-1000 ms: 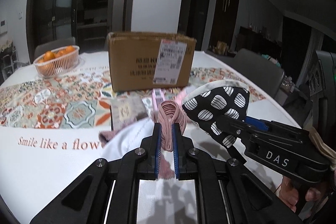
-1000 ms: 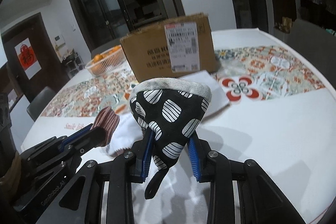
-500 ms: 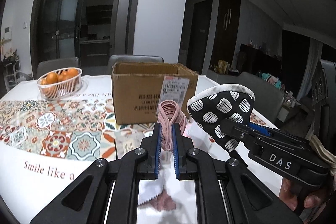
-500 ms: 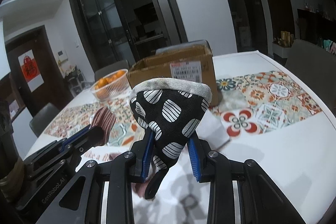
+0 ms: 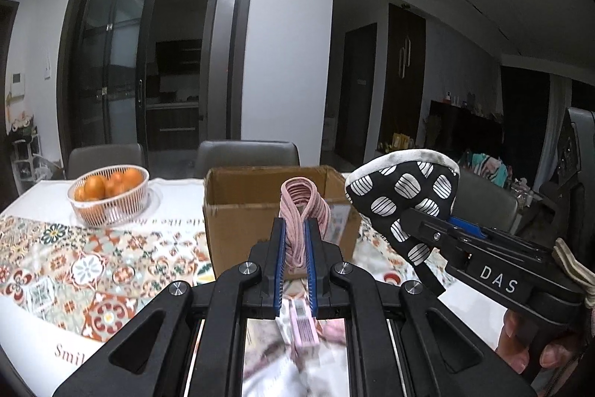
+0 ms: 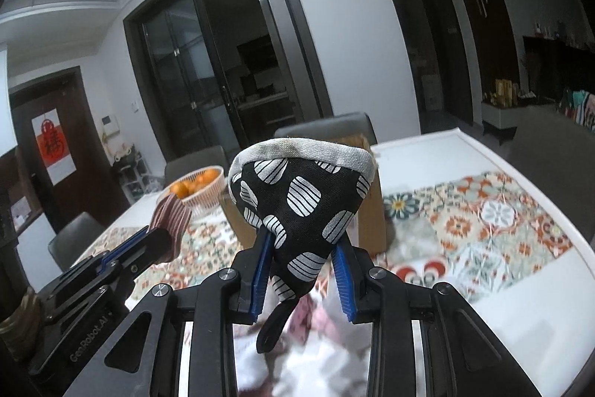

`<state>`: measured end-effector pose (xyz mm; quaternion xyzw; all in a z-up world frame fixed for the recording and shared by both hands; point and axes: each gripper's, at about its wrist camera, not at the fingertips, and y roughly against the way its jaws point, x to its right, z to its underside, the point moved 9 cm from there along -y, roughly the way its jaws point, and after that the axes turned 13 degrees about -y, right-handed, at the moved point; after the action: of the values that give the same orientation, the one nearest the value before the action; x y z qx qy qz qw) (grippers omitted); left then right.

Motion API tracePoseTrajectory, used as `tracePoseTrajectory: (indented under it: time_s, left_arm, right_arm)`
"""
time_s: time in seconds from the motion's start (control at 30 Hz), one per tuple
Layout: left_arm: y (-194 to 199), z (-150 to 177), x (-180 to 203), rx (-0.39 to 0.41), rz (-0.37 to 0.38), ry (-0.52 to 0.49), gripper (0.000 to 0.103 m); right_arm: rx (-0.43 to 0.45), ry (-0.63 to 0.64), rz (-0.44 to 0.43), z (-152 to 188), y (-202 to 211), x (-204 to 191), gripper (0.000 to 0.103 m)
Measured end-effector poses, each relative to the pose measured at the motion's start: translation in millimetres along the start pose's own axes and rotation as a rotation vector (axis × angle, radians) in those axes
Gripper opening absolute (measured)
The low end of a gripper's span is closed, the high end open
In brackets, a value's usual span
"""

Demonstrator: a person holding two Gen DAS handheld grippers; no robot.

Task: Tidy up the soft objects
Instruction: 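Carry the pink hair tie and dotted pouch over the cardboard box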

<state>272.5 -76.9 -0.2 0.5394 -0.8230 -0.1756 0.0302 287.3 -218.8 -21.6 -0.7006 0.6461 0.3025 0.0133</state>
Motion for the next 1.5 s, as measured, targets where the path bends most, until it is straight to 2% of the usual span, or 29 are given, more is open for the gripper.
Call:
tracePoseTrajectory:
  time_s: [0.37,0.9,1.2,1.5]
  left_arm:
    - [-29.1,-28.1,-19.8,0.021,-0.03,-0.027,0.012]
    - [-98.0,-61.3,-39.0,-0.004,-0.055,-0.069,0.012]
    - [-138.8,-49.0,-48.2,-0.08,-0.053,-0.049,0.012]
    - [-177.3,-31.3,-50.8,-0.172,-0.025,-0.027,0.012]
  right_arm:
    - [0.046,0.035,-0.003,-36.8,-27.7,-13.5,0.033]
    - [0.031,0.083,0.038,-79.3,-85.6,-10.2,0.033]
    - [-0.012,0.105,0.062,-81.2,-120.2,-7.2,0.033]
    - [-0.103,0.107,0.074,-73.2,-157.1,0.0,0.033]
